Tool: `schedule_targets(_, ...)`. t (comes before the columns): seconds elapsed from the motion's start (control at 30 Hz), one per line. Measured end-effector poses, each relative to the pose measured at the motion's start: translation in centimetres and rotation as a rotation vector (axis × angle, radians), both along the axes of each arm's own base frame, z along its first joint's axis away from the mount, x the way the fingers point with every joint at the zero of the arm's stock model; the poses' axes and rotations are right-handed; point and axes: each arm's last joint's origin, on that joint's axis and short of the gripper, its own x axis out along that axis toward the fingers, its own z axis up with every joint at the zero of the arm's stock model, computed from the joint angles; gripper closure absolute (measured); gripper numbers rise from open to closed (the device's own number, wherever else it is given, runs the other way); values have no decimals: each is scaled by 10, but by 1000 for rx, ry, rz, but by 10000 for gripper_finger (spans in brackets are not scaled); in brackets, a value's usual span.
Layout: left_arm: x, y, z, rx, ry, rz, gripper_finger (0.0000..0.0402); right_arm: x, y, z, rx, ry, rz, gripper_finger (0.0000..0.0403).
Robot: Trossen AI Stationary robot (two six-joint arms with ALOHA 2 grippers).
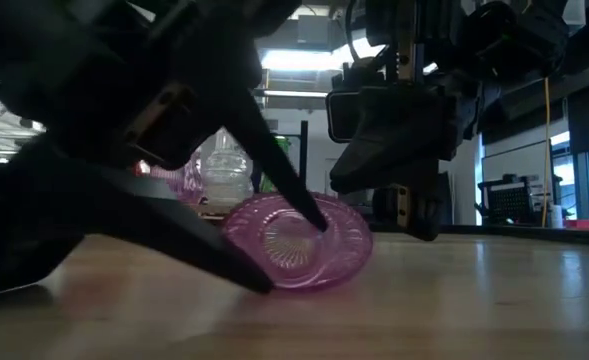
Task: Sort vases onto shelf
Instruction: Put the purple vase on the shelf aligned with the other purple vases
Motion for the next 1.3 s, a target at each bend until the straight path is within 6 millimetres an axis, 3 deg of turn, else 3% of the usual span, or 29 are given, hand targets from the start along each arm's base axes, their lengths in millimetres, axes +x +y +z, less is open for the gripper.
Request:
schedule_targets(0.23, 16, 5, 11, 105, -46, 8, 276, 0, 0, 0, 7, 1, 14, 403)
schedule_targets(0.5, 30, 11, 29, 262, 107, -17, 276, -1, 1, -3, 12, 19, 29, 403)
schedule_targets(0.63, 33, 7, 42, 329, 101, 6, 276, -1, -1, -2, 12, 17, 27, 403)
schedule_targets(0.93, 22, -5, 43, 294, 115, 40, 276, -1, -11, 22, -54, -54, -100, 403)
schedule_targets(1.3, 20, -3, 39, 215, 88, 178, 276, -2, -27, 10, -144, 36, -190, 403)
